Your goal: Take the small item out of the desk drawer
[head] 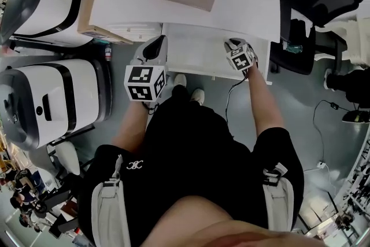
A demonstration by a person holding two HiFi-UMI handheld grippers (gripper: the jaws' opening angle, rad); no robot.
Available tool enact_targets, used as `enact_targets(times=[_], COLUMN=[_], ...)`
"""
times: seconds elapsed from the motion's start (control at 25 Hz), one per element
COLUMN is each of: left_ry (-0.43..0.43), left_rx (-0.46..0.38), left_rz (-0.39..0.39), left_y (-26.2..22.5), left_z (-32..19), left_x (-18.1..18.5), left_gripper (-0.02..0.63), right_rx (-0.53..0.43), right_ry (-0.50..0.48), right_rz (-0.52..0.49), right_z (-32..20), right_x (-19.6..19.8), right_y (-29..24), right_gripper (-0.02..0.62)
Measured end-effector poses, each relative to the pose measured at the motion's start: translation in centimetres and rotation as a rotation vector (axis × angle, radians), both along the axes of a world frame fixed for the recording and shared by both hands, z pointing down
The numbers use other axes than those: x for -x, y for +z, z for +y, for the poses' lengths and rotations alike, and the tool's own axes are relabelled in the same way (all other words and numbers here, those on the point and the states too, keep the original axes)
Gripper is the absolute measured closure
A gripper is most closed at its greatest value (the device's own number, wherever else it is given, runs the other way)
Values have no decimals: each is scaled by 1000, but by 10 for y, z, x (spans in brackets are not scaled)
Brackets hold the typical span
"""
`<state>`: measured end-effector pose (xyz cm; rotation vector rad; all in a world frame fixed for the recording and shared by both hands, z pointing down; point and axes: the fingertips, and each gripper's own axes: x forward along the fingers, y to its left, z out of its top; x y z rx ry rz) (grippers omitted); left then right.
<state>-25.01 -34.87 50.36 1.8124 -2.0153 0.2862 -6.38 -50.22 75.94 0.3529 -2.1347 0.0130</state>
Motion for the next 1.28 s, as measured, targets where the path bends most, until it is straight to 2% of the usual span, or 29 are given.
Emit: enact_targets(times=[0.12,0.2,0.48,0.88,1.12,1.28], left_ry=[35,58,162,216,239,250], left_rx=[-27,-45,-118,-195,-240,-262], left_rz=[2,3,10,5,-5,-16], left_y=[-10,-17,-40,-71,-93,-105], left_z=[-13,-20,-47,-61,-69,-73], left_x=[-11,-19,-51,-69,-76,-78], left_gripper=[592,592,592,592,592,592], right_rx=[-29,-53,-149,-371,-490,-530], right_ry=[-30,-15,149,363,486,520], right_rz=[-45,-101,-346,-700,-843,-914], right_z=[9,14,8,1,5,11], right_x=[0,2,-7,-24,-49,-64], right_y=[-28,-51,-150,-310,-378,-401], right_gripper=[506,507,511,512,512,511])
